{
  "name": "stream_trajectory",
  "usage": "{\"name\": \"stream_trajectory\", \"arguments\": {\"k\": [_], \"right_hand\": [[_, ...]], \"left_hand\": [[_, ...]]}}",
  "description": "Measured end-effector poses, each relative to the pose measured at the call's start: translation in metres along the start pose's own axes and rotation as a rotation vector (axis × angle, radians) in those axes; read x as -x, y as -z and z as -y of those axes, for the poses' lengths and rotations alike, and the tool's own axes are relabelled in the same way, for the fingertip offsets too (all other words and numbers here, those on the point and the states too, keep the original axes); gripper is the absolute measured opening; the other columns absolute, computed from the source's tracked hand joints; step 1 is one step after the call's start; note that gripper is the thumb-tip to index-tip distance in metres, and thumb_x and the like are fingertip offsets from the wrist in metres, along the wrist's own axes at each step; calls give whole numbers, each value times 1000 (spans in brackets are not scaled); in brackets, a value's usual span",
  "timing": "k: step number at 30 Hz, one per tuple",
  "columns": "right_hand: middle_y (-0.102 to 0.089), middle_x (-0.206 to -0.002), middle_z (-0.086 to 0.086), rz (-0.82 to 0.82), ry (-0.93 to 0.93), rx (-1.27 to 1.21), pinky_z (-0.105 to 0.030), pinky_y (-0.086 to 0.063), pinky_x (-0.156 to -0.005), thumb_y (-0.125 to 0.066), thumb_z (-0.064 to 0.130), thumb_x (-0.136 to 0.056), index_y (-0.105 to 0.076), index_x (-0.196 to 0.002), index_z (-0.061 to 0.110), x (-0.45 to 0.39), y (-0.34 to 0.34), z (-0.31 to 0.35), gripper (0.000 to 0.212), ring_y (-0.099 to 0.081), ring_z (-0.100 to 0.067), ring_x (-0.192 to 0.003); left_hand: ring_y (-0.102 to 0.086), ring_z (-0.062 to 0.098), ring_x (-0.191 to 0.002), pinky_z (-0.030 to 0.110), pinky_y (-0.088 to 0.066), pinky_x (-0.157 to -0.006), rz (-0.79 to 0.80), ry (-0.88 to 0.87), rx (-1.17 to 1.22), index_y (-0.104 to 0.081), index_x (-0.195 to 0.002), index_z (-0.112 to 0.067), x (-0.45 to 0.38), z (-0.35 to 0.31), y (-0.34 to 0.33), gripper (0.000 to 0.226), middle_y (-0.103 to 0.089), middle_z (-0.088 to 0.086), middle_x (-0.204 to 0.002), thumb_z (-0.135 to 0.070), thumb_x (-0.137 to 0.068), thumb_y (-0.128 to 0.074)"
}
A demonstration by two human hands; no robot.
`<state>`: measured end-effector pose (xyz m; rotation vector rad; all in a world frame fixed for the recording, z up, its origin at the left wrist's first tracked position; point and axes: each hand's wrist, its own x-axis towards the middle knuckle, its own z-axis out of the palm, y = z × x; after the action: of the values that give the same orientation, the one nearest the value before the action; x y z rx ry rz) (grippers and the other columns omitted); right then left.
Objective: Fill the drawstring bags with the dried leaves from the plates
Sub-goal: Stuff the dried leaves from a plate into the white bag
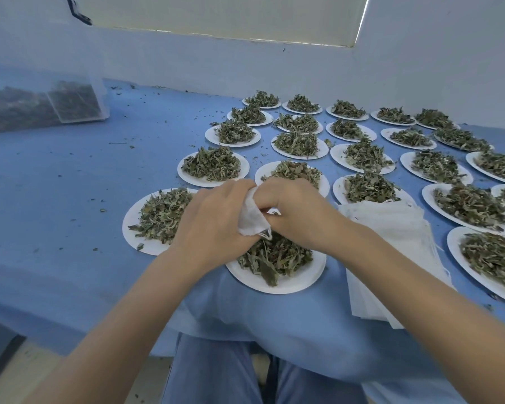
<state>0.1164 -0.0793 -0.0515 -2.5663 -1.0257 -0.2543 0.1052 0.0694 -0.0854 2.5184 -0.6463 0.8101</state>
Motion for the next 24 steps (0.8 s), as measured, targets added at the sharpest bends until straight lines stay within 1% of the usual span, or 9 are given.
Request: {"name": "stream_trajectory", "arguments": {"k": [4, 6, 9, 11, 13, 15, 17, 21, 24], "right_hand": [[-70, -88, -8, 95, -9, -164, -36, -45, -77, -57, -4, -83, -71, -93, 4, 2, 4, -4, 19, -59, -21, -78], [-70, -92, -5, 46, 20, -240, -35, -48, -80, -64, -5, -80, -71, -95, 4, 4, 6, -4, 19, -62, -20, -85], [-65, -94, 2, -96, 42, -245, -22, -49, -72, -69, -7, -75, -72, -96, 7, 5, 5, -5, 26, -57, -15, -75], [-60, -97, 8, -162, 9, -225, -11, -45, -68, -72, 0, -76, -73, -98, 14, 7, 7, -9, 26, -55, -7, -70], [-60, -98, 9, -177, 10, -208, -7, -43, -69, -74, 9, -78, -71, -103, 21, 11, 8, -14, 28, -55, 4, -75], [-62, -100, 5, -117, -21, -178, -13, -47, -73, -72, 18, -82, -69, -109, 20, 18, 8, -18, 27, -55, 2, -82], [-63, -97, 3, -6, -116, -77, -26, -50, -77, -65, 37, -85, -66, -112, 22, 26, 8, -20, 30, -57, -6, -82], [-55, -99, 6, 293, -329, 215, -28, -43, -73, -42, 82, -66, -56, -121, 30, 41, 1, -17, 77, -52, -12, -87], [-52, -106, 1, 327, -379, 257, -32, -45, -74, -49, 83, -61, -49, -123, 28, 44, -11, -10, 84, -56, -21, -95]], "left_hand": [[-53, 13, -80, 27, -38, -59, 86, 84, 142, -58, -105, -20, -2, 2, 3, 44, -63, -4, -94, -34, -62, -56], [-52, 8, -81, 24, -38, -60, 101, 112, 166, -51, -110, -30, -2, 5, 3, 50, -60, -12, -98, -41, -62, -57], [-56, 15, -87, 28, -37, -64, 123, 131, 144, -42, -123, -32, -2, 12, 3, 63, -58, -12, -109, -39, -65, -65], [-58, 25, -90, 29, -36, -64, 120, 107, 62, -42, -128, -27, -1, 17, 4, 65, -59, -6, -113, -33, -69, -68], [-58, 30, -95, 29, -36, -66, 112, 96, -17, -46, -128, -24, 1, 21, 6, 63, -59, -4, -118, -30, -70, -69], [-59, 34, -93, 31, -36, -67, 90, 90, -77, -50, -125, -22, 3, 23, 10, 59, -61, -1, -116, -28, -69, -70], [-61, 36, -84, 31, -37, -66, 69, 48, -129, -56, -119, -16, 5, 24, 14, 57, -65, 5, -107, -21, -65, -74], [-63, 33, -69, 31, -38, -62, 57, -5, -207, -63, -105, -8, 5, 21, 16, 56, -67, 9, -87, -11, -52, -80], [-63, 34, -71, 35, -44, -62, 80, -9, -199, -62, -106, -9, 5, 16, 13, 55, -67, 8, -89, -12, -53, -80]]}}
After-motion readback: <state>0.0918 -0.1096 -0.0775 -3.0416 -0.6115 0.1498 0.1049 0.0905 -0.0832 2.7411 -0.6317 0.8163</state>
